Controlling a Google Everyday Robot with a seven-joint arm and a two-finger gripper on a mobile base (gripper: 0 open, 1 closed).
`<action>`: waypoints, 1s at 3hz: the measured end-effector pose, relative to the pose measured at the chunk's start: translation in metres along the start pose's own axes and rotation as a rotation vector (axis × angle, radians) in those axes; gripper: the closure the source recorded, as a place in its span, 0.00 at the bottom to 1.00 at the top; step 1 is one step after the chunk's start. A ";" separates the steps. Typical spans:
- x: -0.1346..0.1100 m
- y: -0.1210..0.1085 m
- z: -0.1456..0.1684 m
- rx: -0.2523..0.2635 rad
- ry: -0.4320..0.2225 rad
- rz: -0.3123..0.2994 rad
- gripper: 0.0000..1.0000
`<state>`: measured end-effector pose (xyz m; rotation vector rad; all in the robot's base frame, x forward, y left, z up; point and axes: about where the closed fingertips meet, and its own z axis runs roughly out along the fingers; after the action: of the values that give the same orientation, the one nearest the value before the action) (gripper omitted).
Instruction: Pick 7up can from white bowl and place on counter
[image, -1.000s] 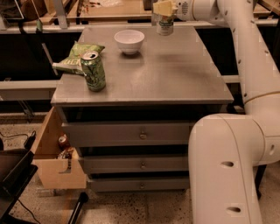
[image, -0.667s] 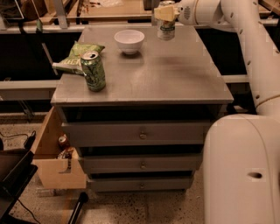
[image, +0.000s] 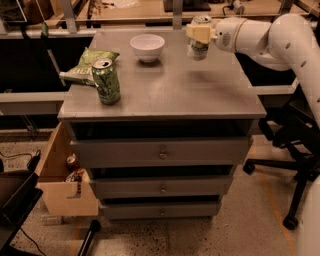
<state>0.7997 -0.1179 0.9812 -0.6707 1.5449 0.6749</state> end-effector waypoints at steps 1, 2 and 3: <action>0.039 0.034 -0.004 -0.046 0.019 0.003 1.00; 0.062 0.053 0.000 -0.089 0.049 0.006 1.00; 0.064 0.058 0.003 -0.099 0.054 0.007 0.84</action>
Offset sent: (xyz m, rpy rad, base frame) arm -0.0625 0.0467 -0.0863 -0.0564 0.0711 0.1433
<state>0.7536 -0.0796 0.9189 -0.7633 1.5714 0.7477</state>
